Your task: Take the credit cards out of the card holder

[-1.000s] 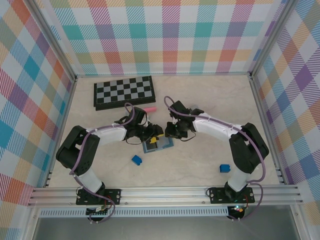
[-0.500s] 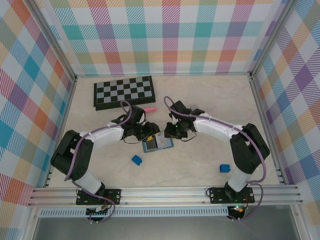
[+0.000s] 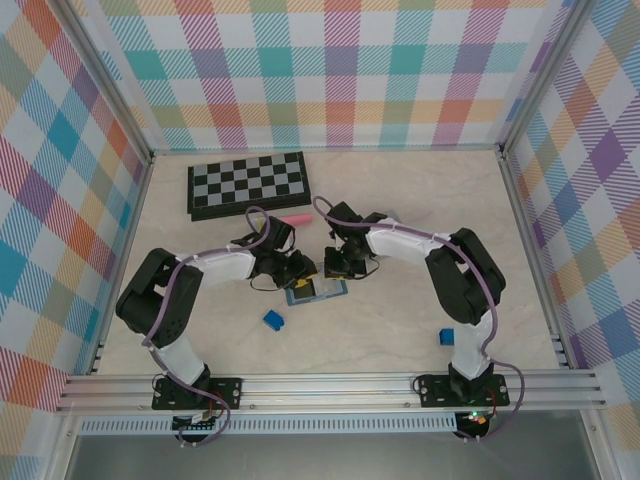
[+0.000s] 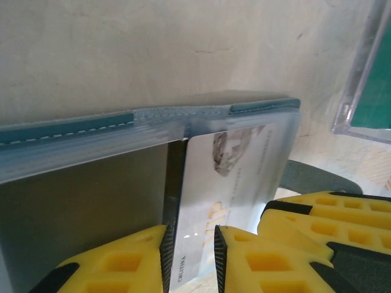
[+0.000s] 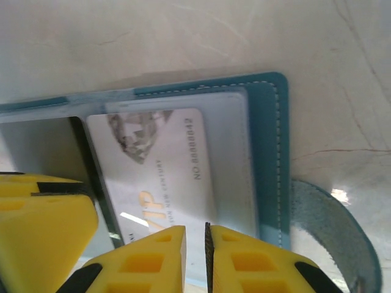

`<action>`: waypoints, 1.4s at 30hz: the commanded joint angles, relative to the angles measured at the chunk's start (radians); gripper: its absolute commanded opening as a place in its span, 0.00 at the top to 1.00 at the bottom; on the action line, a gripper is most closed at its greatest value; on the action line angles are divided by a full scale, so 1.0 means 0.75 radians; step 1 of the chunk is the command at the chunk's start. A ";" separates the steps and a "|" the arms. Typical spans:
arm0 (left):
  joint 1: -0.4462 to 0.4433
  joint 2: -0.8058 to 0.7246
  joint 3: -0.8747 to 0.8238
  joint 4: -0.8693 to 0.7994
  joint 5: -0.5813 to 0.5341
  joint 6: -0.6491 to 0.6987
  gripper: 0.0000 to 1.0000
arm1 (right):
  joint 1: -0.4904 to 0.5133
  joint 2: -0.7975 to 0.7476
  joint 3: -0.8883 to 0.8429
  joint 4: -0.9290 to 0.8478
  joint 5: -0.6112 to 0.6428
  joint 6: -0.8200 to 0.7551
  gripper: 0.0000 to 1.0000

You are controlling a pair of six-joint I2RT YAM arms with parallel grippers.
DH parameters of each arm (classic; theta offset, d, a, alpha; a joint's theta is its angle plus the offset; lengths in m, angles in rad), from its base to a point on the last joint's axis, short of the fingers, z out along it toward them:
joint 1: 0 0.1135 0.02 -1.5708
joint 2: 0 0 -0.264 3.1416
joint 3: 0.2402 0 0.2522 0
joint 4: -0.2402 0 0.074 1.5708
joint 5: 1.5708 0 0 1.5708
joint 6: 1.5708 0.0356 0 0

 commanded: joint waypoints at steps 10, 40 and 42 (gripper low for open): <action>-0.006 0.007 -0.006 0.044 0.019 0.004 0.74 | -0.005 0.084 0.024 -0.042 0.004 -0.005 0.82; -0.007 0.025 -0.027 0.031 0.016 0.028 0.85 | -0.012 0.117 -0.019 -0.013 -0.067 0.007 0.83; -0.007 0.015 -0.025 0.010 0.005 0.042 0.87 | -0.012 0.118 -0.019 -0.023 -0.053 0.004 0.83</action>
